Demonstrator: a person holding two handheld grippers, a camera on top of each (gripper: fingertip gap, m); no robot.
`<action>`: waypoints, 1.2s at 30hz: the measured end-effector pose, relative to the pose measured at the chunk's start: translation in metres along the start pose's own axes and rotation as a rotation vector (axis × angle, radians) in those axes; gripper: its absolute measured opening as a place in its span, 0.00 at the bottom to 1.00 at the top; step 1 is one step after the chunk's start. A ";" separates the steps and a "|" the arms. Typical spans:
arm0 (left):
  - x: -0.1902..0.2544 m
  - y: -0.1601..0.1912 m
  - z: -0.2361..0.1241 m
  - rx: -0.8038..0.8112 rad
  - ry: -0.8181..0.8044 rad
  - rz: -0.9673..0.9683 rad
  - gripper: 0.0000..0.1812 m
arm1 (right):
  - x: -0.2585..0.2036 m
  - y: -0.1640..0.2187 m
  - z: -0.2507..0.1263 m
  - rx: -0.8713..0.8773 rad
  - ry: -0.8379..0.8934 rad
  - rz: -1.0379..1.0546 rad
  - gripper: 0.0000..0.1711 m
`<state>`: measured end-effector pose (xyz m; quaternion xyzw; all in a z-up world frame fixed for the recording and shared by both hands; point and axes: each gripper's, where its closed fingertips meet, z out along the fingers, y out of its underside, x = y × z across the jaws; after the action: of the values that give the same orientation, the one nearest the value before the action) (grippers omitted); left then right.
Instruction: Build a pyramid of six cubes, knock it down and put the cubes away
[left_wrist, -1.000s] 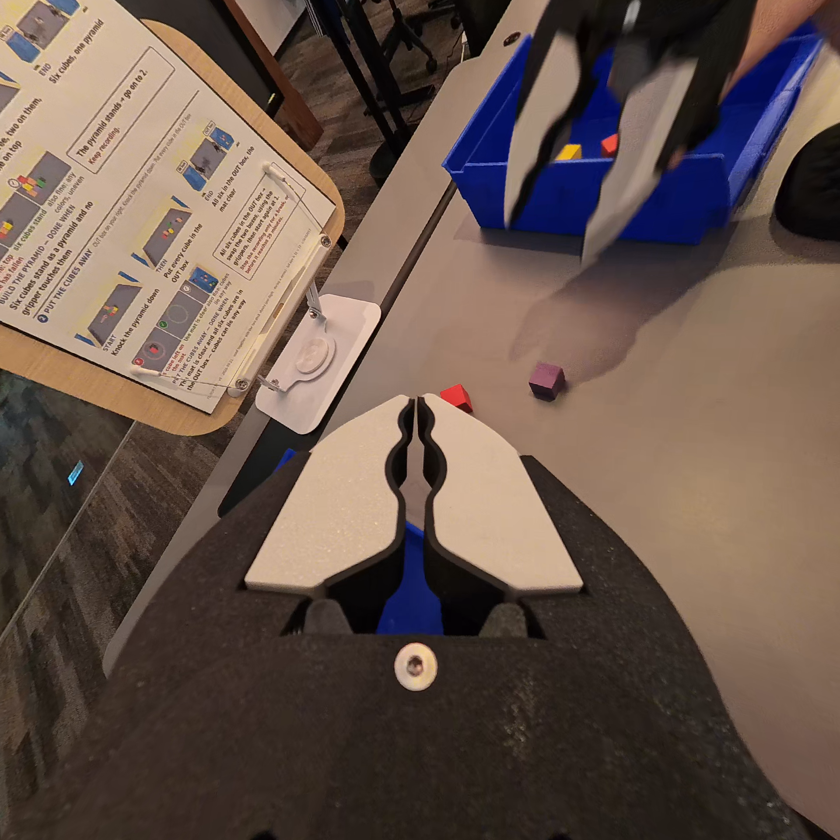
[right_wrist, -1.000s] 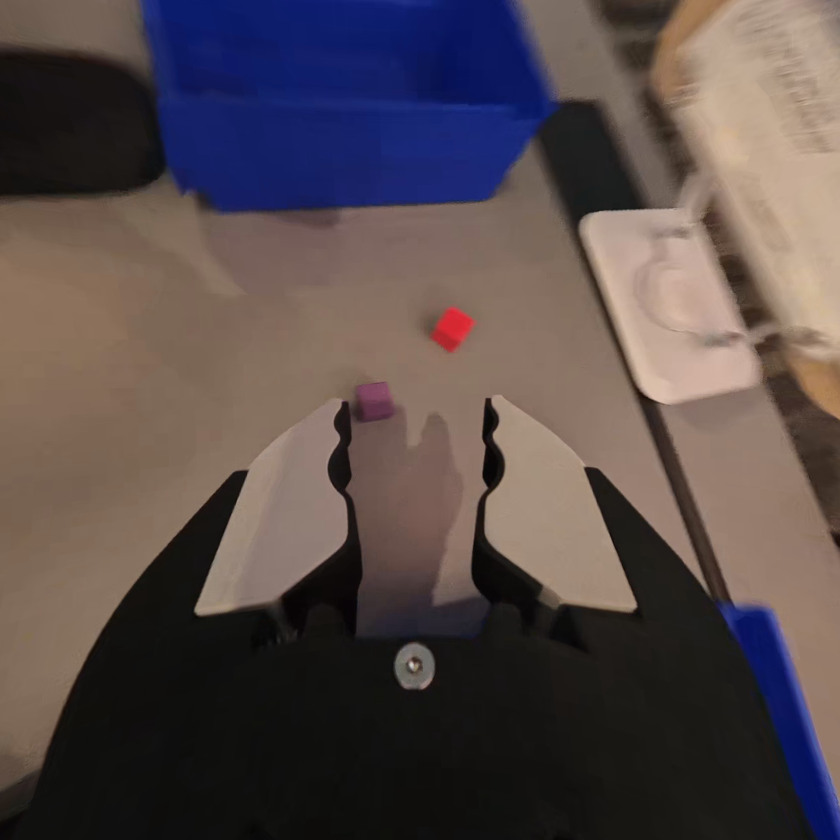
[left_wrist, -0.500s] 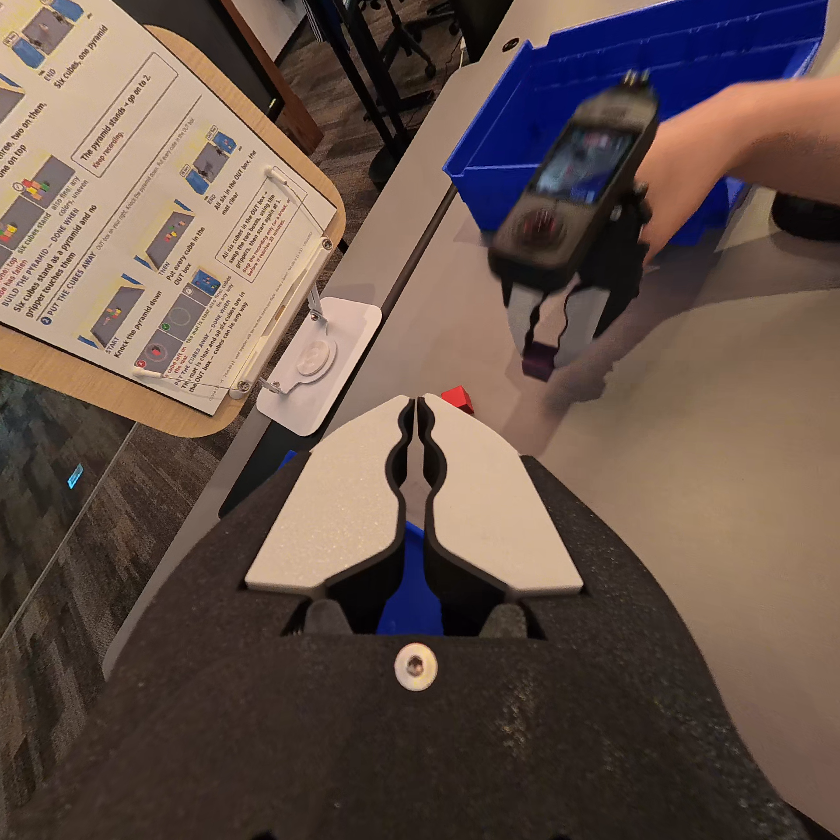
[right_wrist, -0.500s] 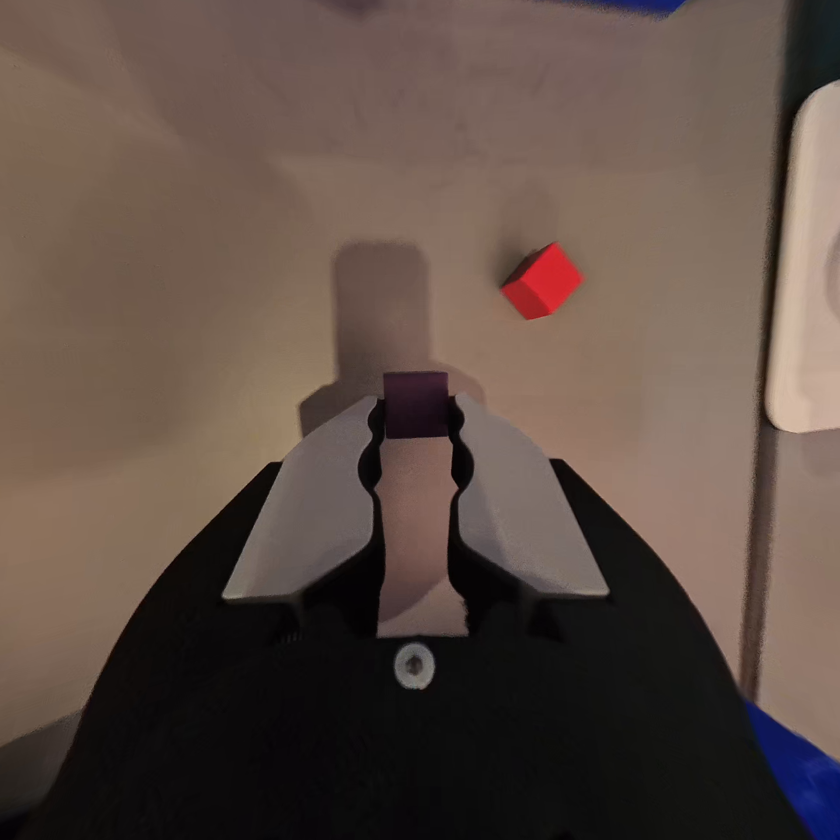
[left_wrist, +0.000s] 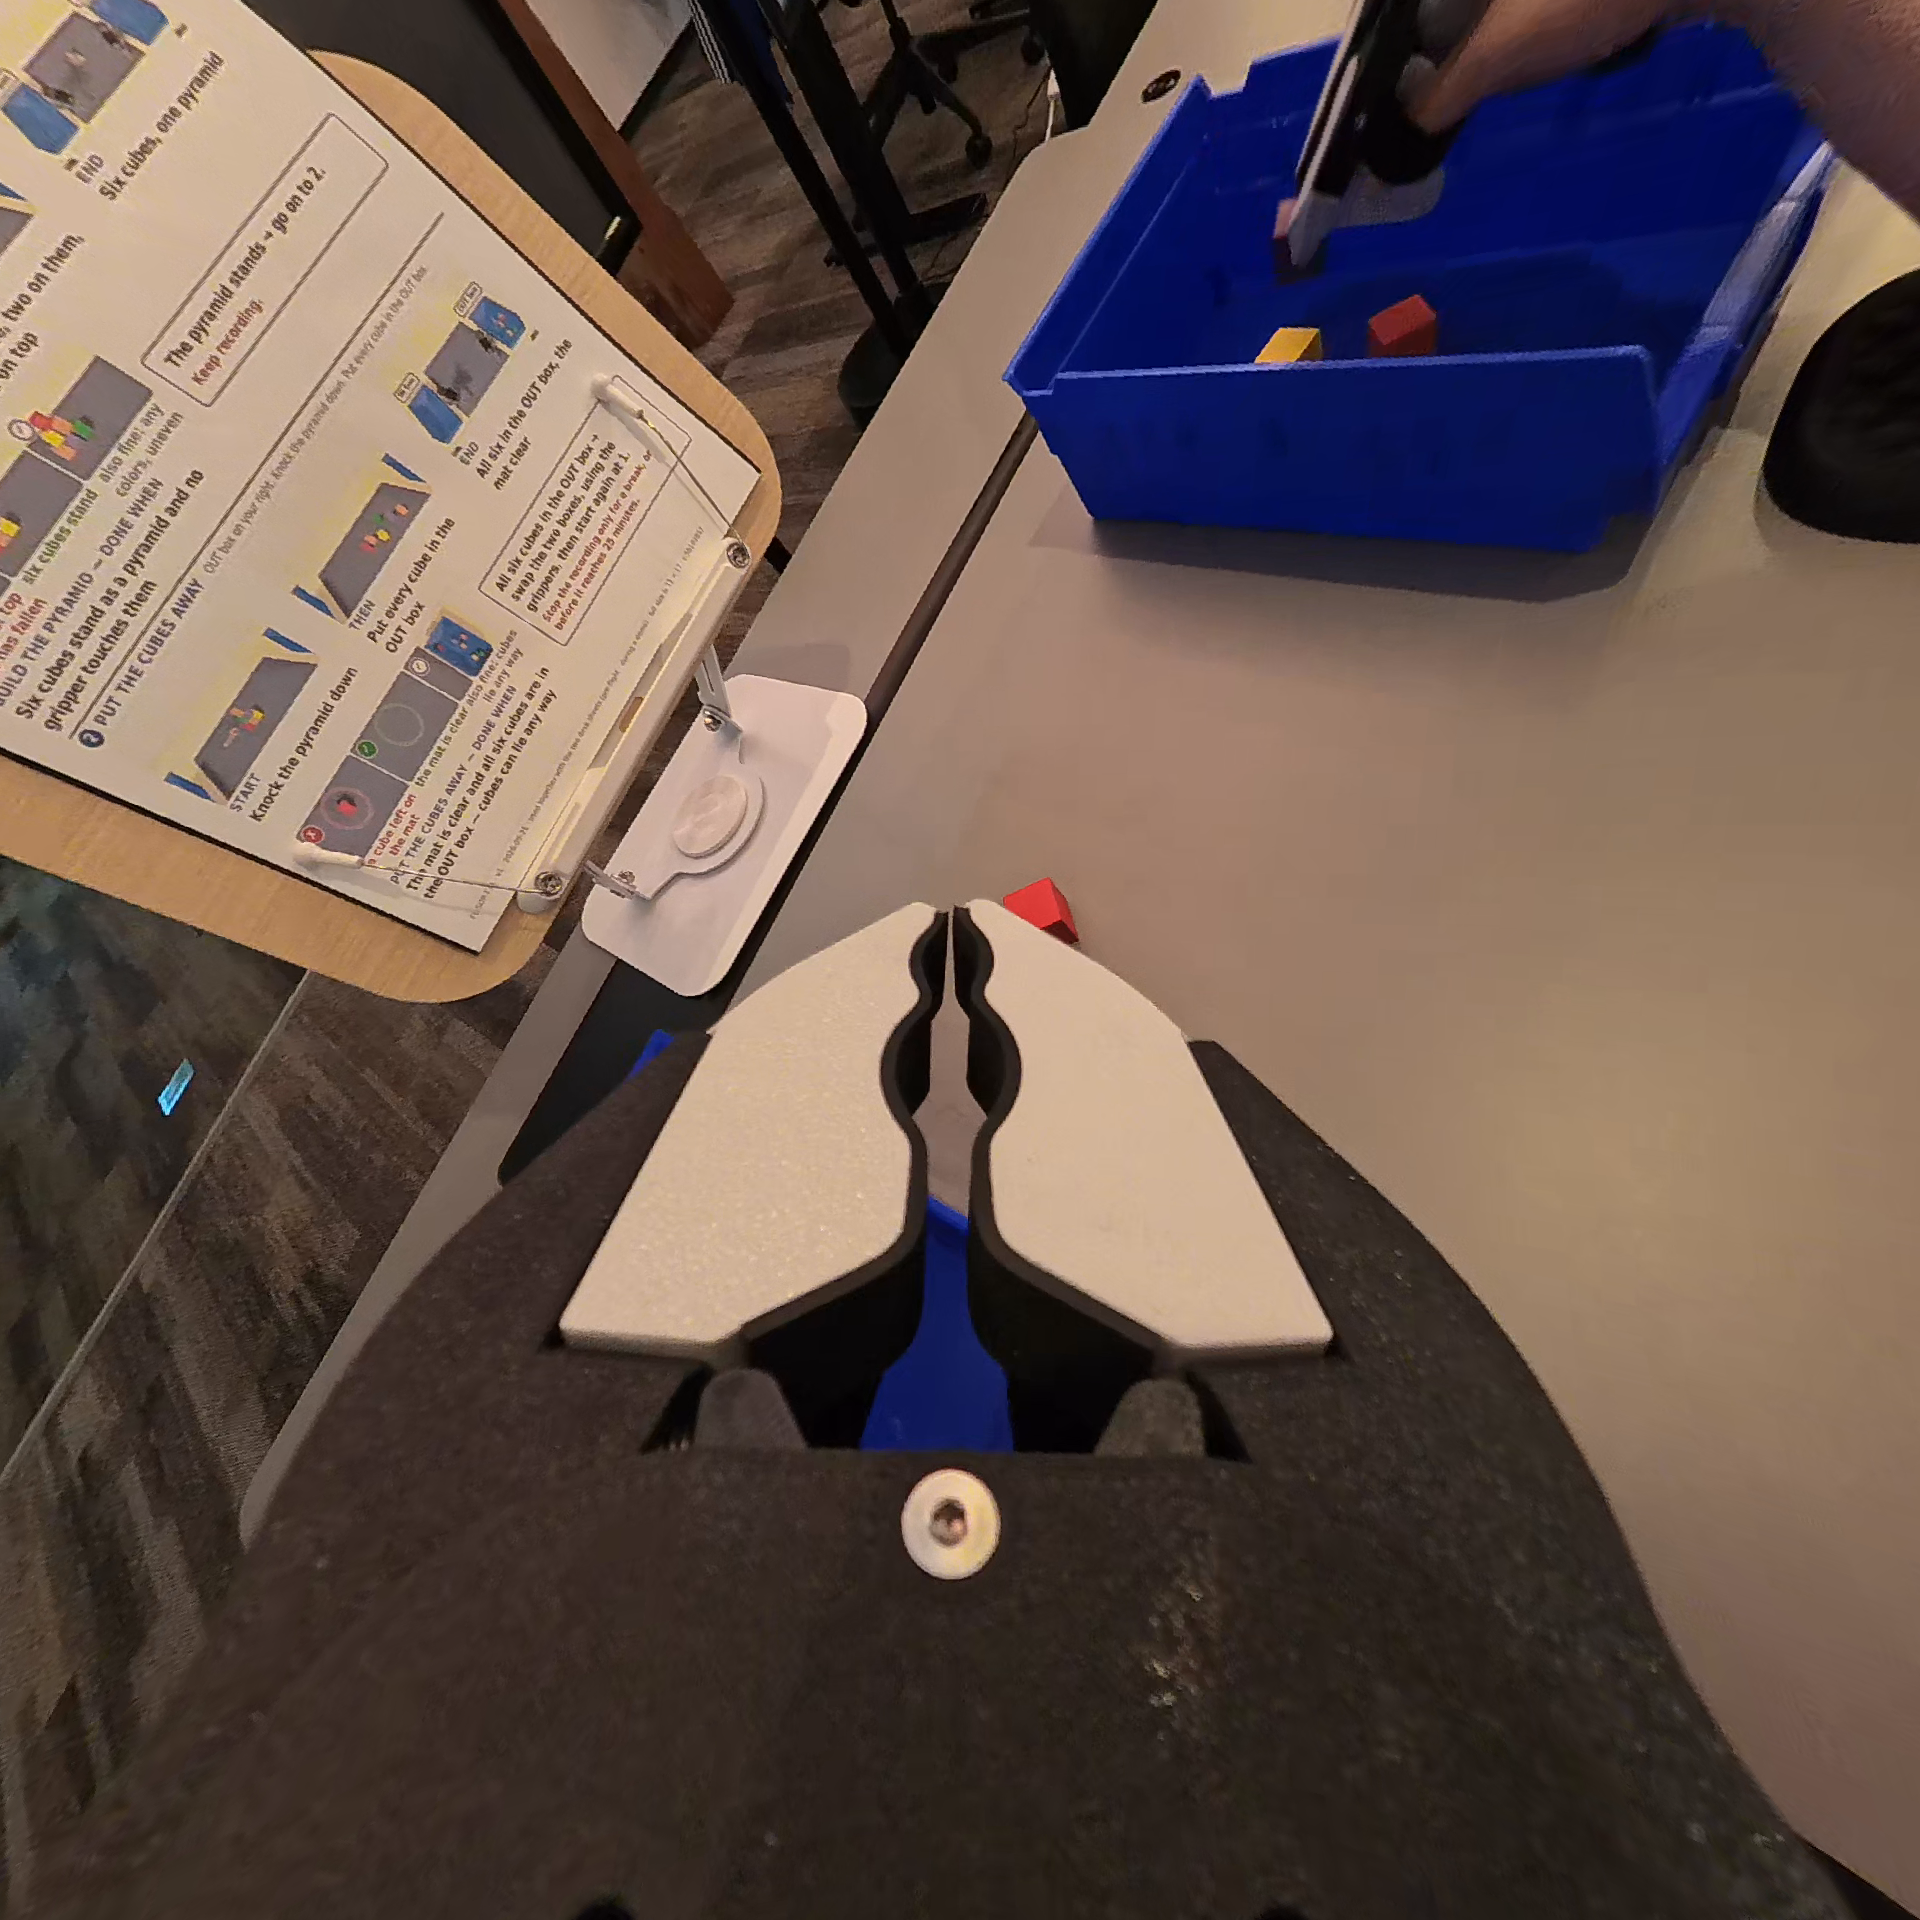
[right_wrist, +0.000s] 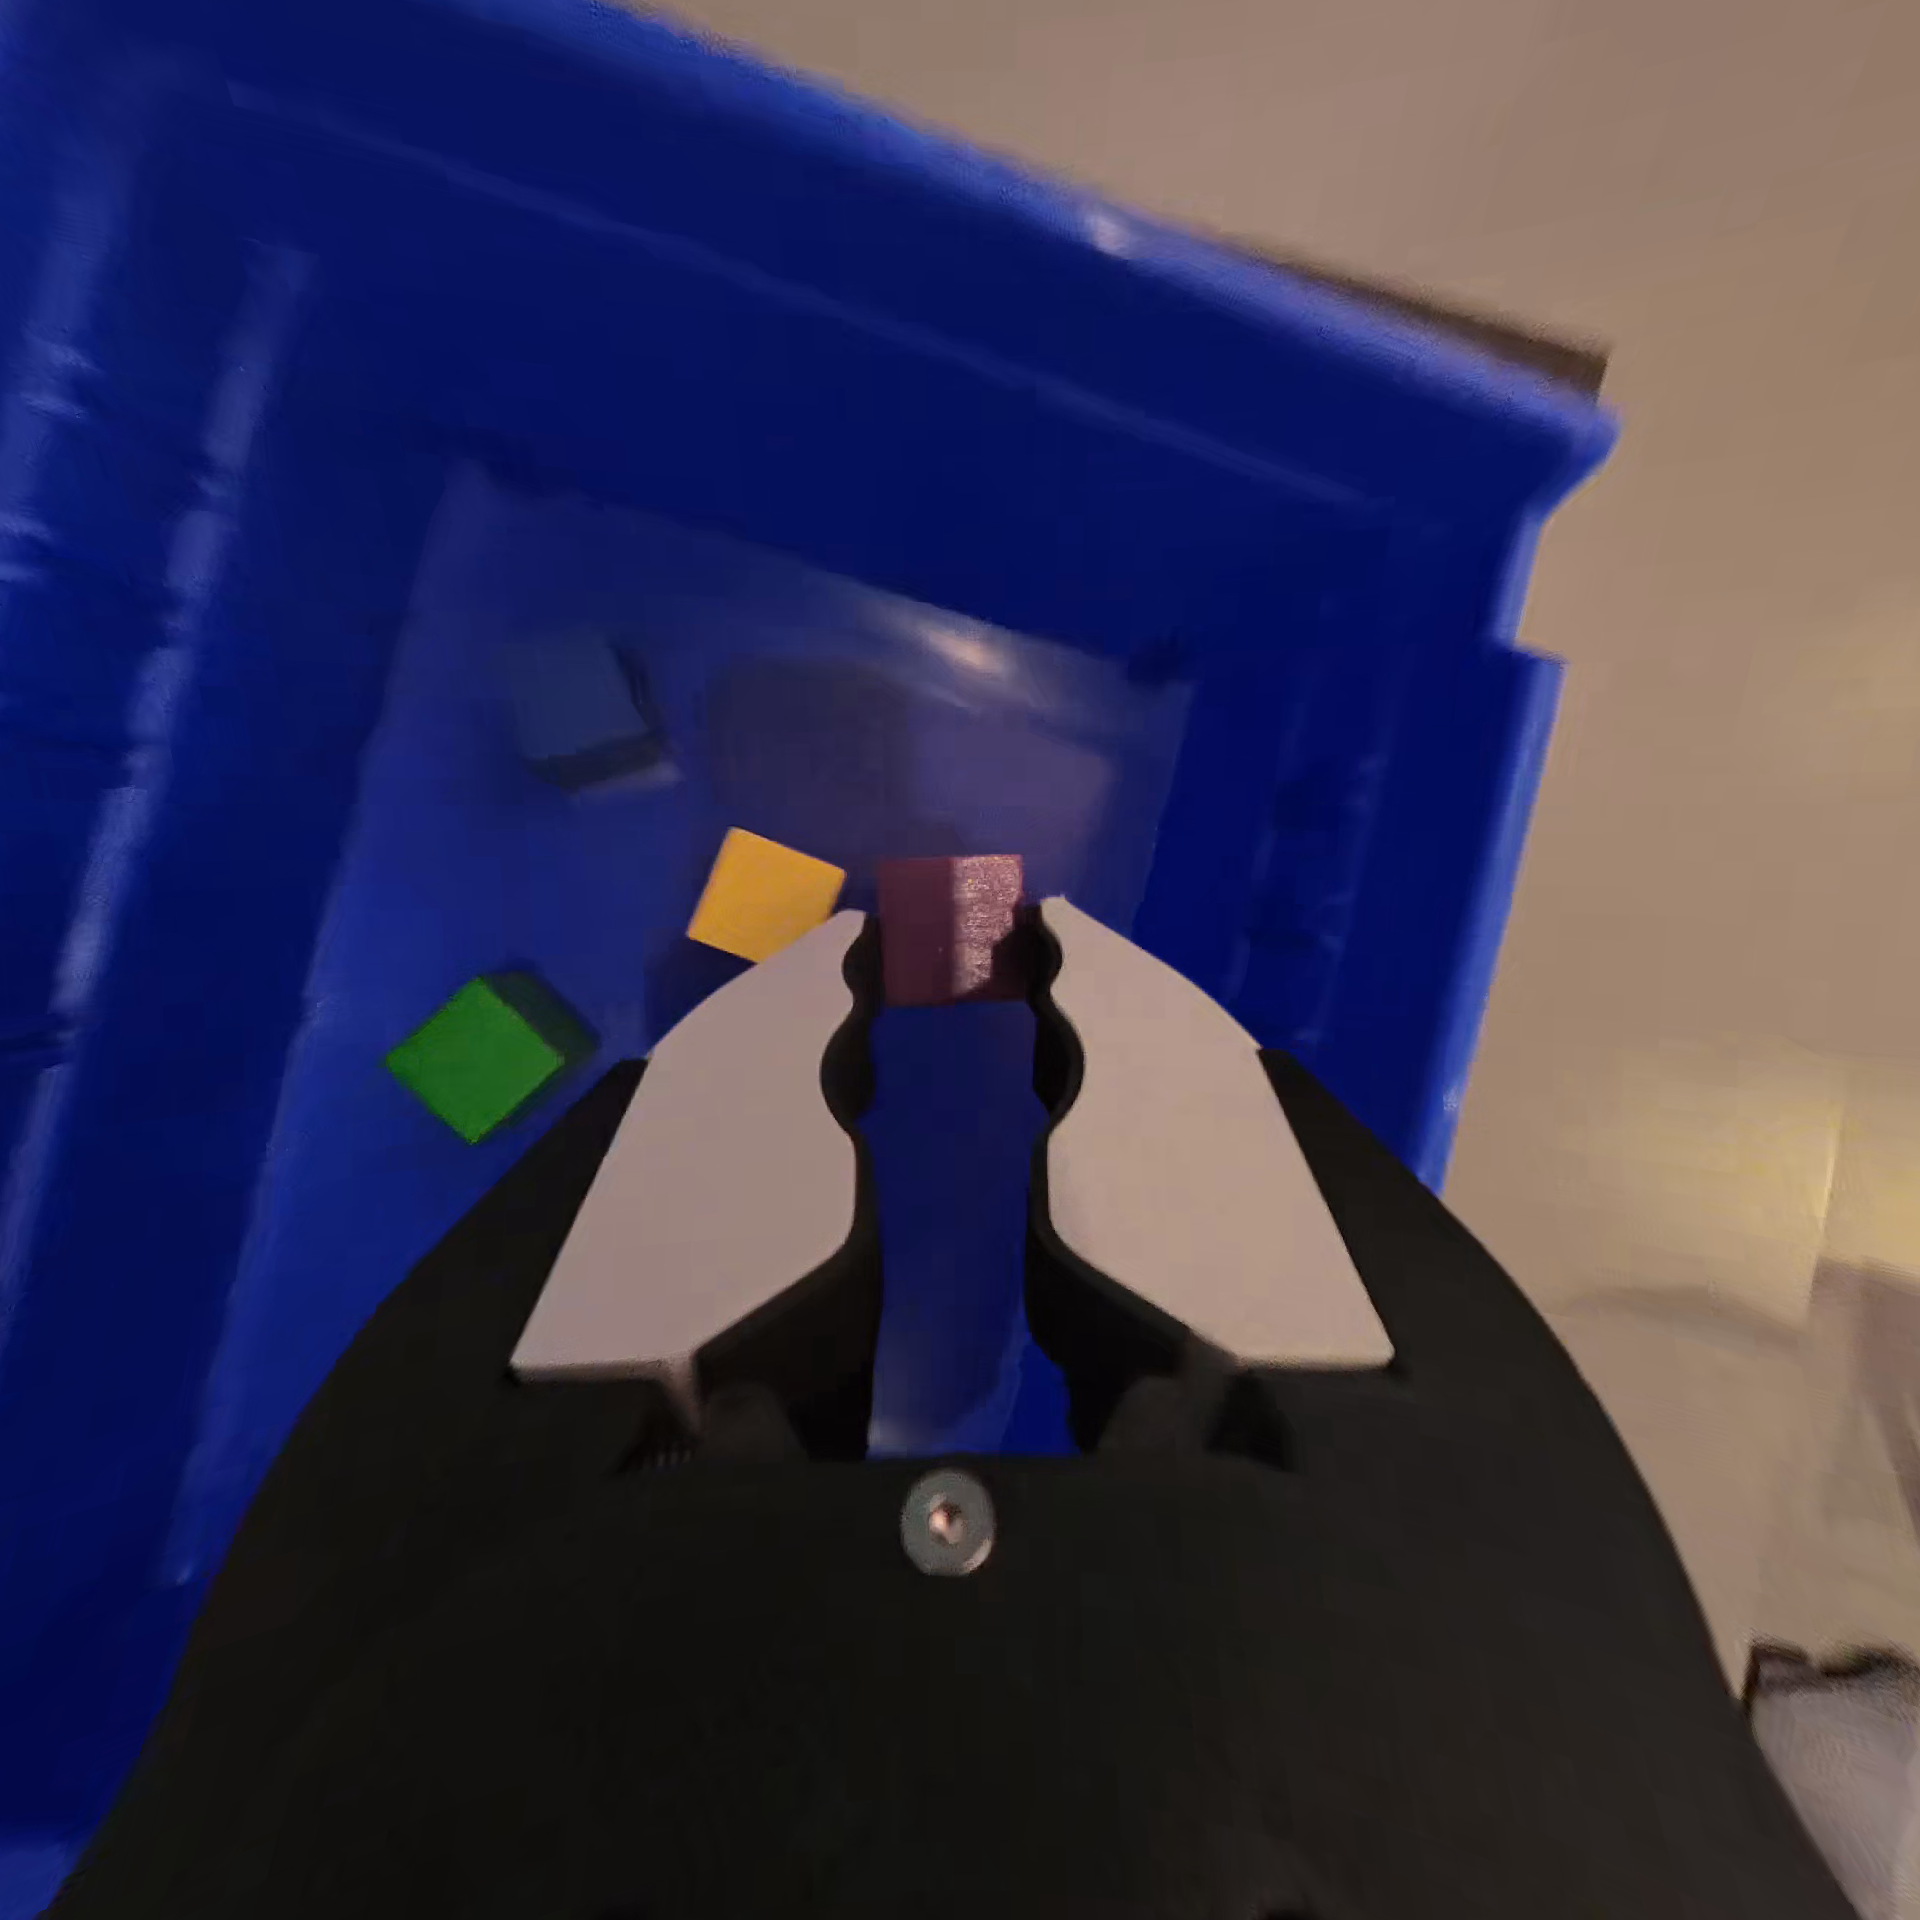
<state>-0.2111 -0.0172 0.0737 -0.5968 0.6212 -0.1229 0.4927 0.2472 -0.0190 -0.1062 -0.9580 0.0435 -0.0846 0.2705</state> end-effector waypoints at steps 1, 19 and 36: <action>0.000 0.000 0.001 -0.004 0.000 0.003 0.00 | 0.005 0.007 0.008 -0.045 0.040 0.017 0.17; 0.003 0.004 0.017 -0.033 0.021 -0.038 0.02 | -0.008 -0.032 -0.043 0.136 0.064 0.018 0.25; 0.006 0.035 0.113 -0.139 -0.006 -0.405 0.21 | -0.031 -0.057 -0.095 0.299 0.003 -0.048 0.26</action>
<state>-0.1456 0.0363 -0.0095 -0.7425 0.4939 -0.1747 0.4175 0.2016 -0.0152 -0.0003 -0.9076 0.0078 -0.0982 0.4081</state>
